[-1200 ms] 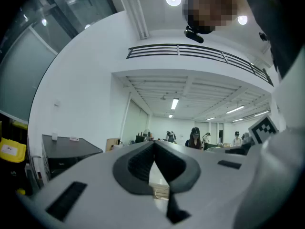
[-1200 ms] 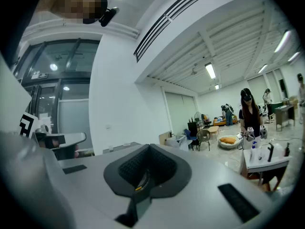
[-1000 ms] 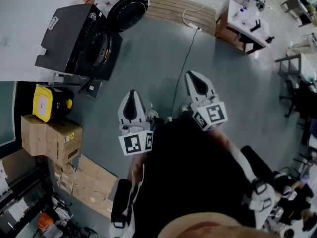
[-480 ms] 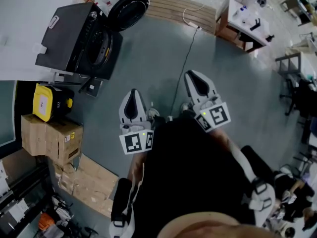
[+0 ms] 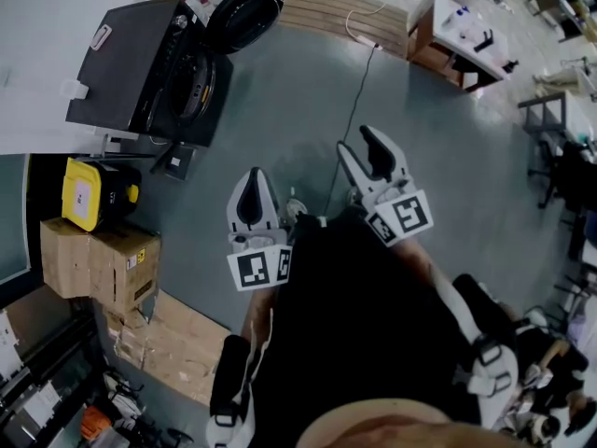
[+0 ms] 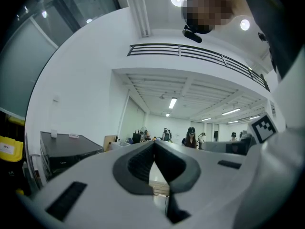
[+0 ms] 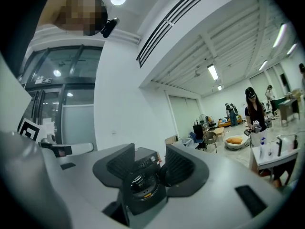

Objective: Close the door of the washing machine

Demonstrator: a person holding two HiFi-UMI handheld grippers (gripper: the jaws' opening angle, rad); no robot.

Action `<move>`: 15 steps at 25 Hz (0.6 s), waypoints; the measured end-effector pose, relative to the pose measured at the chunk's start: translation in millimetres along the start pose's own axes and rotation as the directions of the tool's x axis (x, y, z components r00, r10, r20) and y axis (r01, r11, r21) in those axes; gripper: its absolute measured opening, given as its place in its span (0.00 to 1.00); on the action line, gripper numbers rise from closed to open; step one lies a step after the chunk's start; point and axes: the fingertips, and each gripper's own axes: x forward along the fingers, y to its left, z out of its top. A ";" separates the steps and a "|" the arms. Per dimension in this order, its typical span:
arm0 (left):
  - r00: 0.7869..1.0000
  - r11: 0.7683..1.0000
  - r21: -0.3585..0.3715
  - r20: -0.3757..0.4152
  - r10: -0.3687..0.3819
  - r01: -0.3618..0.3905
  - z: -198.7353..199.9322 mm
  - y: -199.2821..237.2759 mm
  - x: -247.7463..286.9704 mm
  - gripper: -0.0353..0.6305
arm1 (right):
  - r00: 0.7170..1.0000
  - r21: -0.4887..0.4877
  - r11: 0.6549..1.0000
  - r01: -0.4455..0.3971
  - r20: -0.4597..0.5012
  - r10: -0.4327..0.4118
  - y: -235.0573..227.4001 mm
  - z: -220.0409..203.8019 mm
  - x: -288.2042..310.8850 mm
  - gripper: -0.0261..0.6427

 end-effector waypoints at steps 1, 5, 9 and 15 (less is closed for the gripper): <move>1.000 1.000 0.000 -0.004 -0.008 0.008 -1.2 4.7 -1.4 0.06 | 1.000 -0.001 1.000 0.011 0.001 -0.011 3.7 -1.8 2.6 0.33; 0.998 0.999 0.000 -0.018 -0.053 0.053 -4.4 21.6 -3.2 0.06 | 0.999 -0.003 0.999 0.044 0.004 -0.044 18.4 -8.3 14.8 0.33; 0.997 0.997 -0.005 -0.020 -0.081 0.081 -7.8 34.0 -7.8 0.06 | 0.998 -0.016 0.998 0.063 0.001 -0.063 31.5 -13.0 20.2 0.33; 0.995 0.995 -0.028 -0.023 -0.093 0.092 -8.4 39.5 8.1 0.06 | 0.997 0.002 0.997 0.077 -0.017 -0.077 24.1 -18.2 35.2 0.33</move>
